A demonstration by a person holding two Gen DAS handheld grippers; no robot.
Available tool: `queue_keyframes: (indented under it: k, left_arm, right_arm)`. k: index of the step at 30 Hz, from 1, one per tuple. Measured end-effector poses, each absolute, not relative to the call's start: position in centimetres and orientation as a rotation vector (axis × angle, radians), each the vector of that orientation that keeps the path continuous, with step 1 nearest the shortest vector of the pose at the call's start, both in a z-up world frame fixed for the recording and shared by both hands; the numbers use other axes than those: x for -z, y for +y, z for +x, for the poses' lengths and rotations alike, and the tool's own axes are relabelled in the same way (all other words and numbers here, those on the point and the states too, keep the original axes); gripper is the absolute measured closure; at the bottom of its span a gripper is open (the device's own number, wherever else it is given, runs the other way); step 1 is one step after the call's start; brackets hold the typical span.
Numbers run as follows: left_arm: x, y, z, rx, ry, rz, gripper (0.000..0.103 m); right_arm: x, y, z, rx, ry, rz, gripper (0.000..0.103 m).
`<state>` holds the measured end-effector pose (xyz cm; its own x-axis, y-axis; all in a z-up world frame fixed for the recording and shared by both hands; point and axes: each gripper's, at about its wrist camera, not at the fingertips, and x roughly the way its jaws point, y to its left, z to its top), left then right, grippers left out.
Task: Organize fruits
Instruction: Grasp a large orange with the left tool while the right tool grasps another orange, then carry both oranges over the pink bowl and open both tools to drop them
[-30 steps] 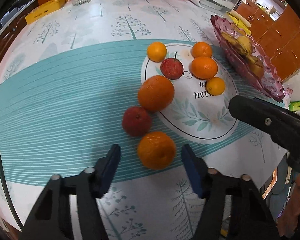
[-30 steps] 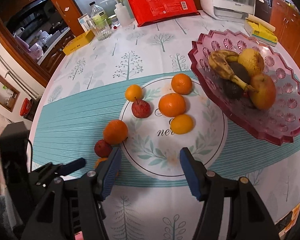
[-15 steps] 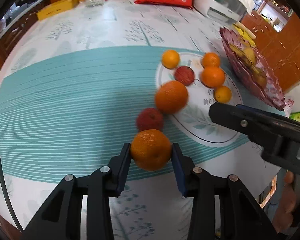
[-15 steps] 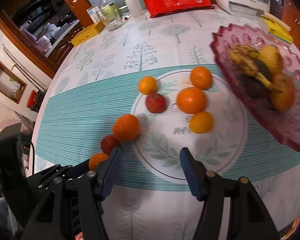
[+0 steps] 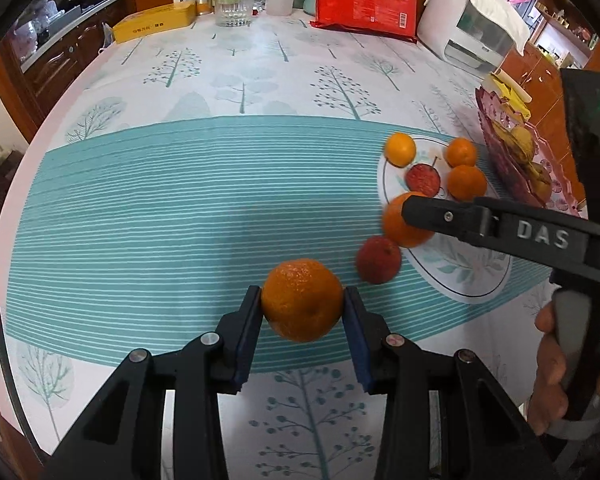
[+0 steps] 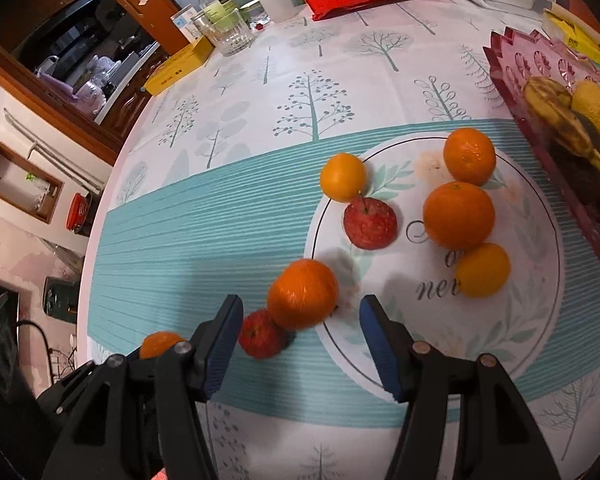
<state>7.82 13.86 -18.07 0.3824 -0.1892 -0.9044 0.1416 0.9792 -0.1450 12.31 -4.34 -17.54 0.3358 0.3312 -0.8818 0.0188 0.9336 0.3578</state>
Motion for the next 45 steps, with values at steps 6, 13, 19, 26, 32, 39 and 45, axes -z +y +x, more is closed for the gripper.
queue_keyframes:
  k: [6, 13, 19, 26, 32, 39, 45]
  left_arm:
    - [18.2, 14.5, 8.4, 0.207, 1.166, -0.034, 0.064]
    - [18.6, 15.1, 9.2, 0.209, 1.175, -0.030, 0.064]
    - [18.4, 14.9, 9.7, 0.226, 1.172, -0.022, 0.064]
    - [16.5, 13.4, 10.1, 0.254, 1.139, 0.005, 0.064]
    - [12.9, 10.8, 10.5, 0.295, 1.068, 0.033, 0.064]
    - [8.0, 5.4, 10.9, 0.383, 0.982, 0.068, 0.064]
    - [4.4, -0.7, 11.2, 0.470, 0.932, 0.092, 0.064]
  right_arm:
    - [18.7, -3.3, 13.2, -0.195, 1.225, 0.304, 0.042]
    - [19.3, -2.0, 13.5, -0.161, 1.218, 0.211, 0.059]
    - [19.3, -2.3, 13.2, -0.155, 1.216, 0.205, 0.060]
    - [16.8, -3.4, 12.3, -0.171, 1.163, 0.217, 0.060]
    - [12.3, -5.9, 10.8, -0.183, 1.059, 0.218, 0.060]
    - [7.2, -10.3, 9.0, -0.157, 0.937, 0.201, 0.060]
    - [3.4, -15.8, 8.1, -0.108, 0.843, 0.207, 0.060]
